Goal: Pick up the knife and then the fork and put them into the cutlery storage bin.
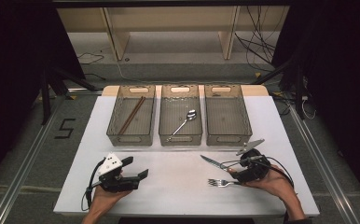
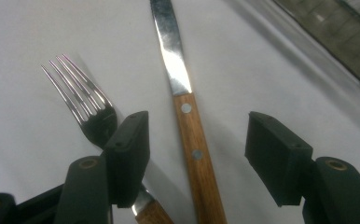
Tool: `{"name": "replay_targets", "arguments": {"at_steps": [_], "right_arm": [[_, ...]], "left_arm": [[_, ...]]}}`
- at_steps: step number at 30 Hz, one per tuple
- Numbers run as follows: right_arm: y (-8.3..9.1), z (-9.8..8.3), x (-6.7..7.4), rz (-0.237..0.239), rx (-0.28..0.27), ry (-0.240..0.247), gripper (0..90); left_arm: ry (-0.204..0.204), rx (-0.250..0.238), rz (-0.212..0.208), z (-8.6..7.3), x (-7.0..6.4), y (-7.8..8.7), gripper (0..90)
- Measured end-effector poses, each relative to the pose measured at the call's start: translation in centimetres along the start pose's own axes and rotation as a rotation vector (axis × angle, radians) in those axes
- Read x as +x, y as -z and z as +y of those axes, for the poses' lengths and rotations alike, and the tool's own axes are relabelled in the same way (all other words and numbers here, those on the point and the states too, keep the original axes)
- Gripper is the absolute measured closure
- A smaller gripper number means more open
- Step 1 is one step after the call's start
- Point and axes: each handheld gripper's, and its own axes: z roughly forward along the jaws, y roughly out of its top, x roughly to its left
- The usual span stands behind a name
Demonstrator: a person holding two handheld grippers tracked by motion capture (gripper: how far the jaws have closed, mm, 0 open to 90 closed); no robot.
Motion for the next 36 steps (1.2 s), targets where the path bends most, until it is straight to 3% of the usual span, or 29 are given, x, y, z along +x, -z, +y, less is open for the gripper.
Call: {"name": "replay_targets", "arguments": {"at_steps": [8, 23, 29, 36], "right_arm": [[-1.2, 0.5, 0.0, -0.008, 0.078, 0.027, 45.1], [-1.4, 0.9, 0.1, 0.012, 0.135, 0.061, 71.4], [-1.5, 1.4, 0.5, 0.01, 0.166, 0.138, 76.3], [-1.5, 1.7, 0.7, 0.0, 0.187, 0.173, 77.0]], "left_arm": [[0.0, -0.002, 0.0, 0.0, 0.0, 0.0, 18.8], [-0.004, 0.001, 0.001, 0.0, -0.1, -0.1, 18.7], [-0.004, -0.002, 0.0, 0.0, -0.1, -0.1, 18.7], [-0.005, -0.003, -0.001, 0.0, -0.2, 0.0, 18.7]]}}
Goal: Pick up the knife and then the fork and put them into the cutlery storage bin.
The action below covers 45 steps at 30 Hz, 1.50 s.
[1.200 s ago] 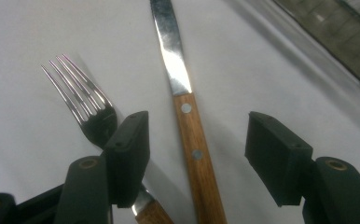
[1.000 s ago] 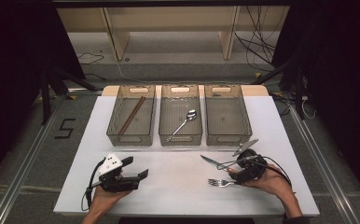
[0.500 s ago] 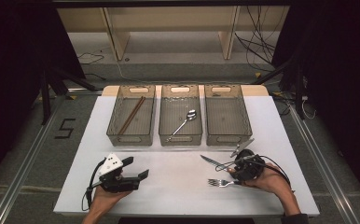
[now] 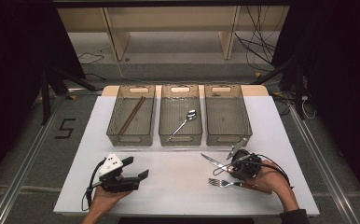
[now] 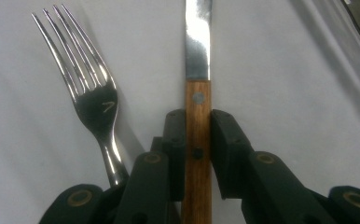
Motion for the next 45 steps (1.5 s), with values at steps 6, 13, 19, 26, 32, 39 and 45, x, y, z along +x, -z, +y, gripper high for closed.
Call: {"name": "replay_targets", "arguments": {"at_steps": [6, 13, 19, 26, 32, 39, 45], "right_arm": [[0.4, -0.2, -0.1, -0.012, -0.031, -0.005, 77.1], [2.7, -0.1, 0.3, -0.005, -0.157, 0.007, 77.1], [4.5, 0.8, 0.4, 0.002, -0.258, -0.017, 77.1], [5.4, 1.9, -0.4, -0.003, -0.36, -0.096, 77.1], [6.0, 3.3, -1.7, -0.03, -0.416, -0.17, 77.1], [6.2, 4.7, -4.1, -0.058, -0.459, -0.276, 77.1], [6.3, 6.1, -6.2, -0.087, -0.465, -0.348, 77.1]], "left_arm": [[-0.001, -0.001, 0.004, 0.0, 0.1, 0.0, 18.7], [0.002, -0.011, 0.008, 0.0, 0.2, 0.2, 18.7], [0.001, -0.018, 0.009, 0.0, 0.3, 0.2, 18.7], [0.008, -0.026, 0.006, 0.0, 0.4, 0.4, 18.7], [0.01, -0.032, 0.004, -0.1, 0.4, 0.4, 18.7], [0.014, -0.039, 0.007, -0.1, 0.6, 0.6, 18.7], [0.014, -0.038, 0.005, -0.2, 0.7, 0.7, 18.7]]}}
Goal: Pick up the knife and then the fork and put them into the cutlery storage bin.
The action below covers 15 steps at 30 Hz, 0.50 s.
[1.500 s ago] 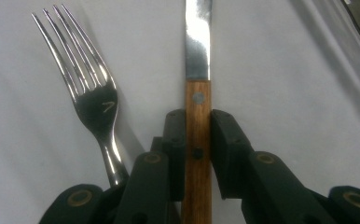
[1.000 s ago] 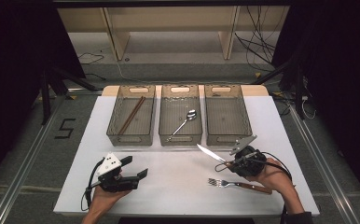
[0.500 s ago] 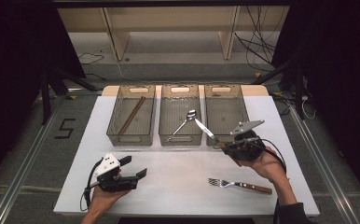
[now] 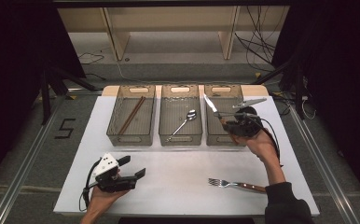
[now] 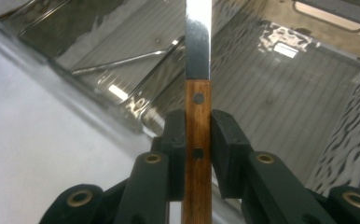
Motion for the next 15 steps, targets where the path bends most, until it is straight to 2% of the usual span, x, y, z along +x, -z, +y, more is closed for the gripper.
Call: {"name": "replay_targets", "arguments": {"at_steps": [7, 15], "right_arm": [[-1.0, 1.9, -1.3, -0.033, -0.002, -0.057, 77.1], [-2.6, 2.9, -2.5, -0.089, 0.011, -0.106, 77.0]], "left_arm": [[-0.001, 0.0, 0.003, 0.0, 0.0, 0.1, 18.7], [-0.002, -0.003, -0.002, 0.0, 0.2, 0.2, 18.7]]}}
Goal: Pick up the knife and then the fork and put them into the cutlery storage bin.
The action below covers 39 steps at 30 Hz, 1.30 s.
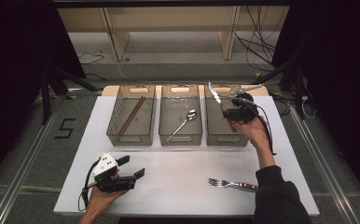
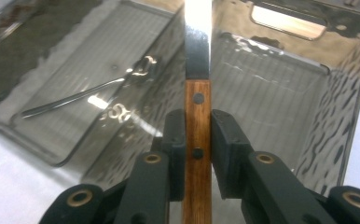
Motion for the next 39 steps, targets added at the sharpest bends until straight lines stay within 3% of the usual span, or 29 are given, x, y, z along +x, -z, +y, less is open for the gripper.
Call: {"name": "replay_targets", "arguments": {"at_steps": [8, 22, 33, 35, 37, 39], "right_arm": [[-1.8, 0.3, -1.1, -0.029, 0.022, -0.073, 77.0], [-3.9, 0.3, -0.7, -0.05, 0.066, -0.112, 77.0], [-4.5, 0.0, -0.7, -0.055, 0.084, -0.134, 76.6], [-4.5, 0.1, -0.8, -0.054, 0.073, -0.131, 72.2], [-4.4, 0.2, -0.7, -0.036, 0.064, -0.133, 56.8], [-4.1, 0.4, -0.6, -0.023, 0.055, -0.126, 50.7]], "left_arm": [[-0.002, -0.003, 0.0, 0.0, 0.0, 0.0, 18.6], [-0.005, 0.001, -0.002, 0.0, 0.0, 0.0, 18.6], [-0.003, 0.002, -0.002, 0.0, -0.1, 0.0, 18.4], [-0.002, 0.001, -0.003, 0.0, 0.0, 0.0, 18.3], [0.0, 0.001, -0.003, 0.0, 0.0, 0.0, 18.2], [0.002, 0.002, -0.004, 0.0, 0.0, -0.1, 18.2]]}}
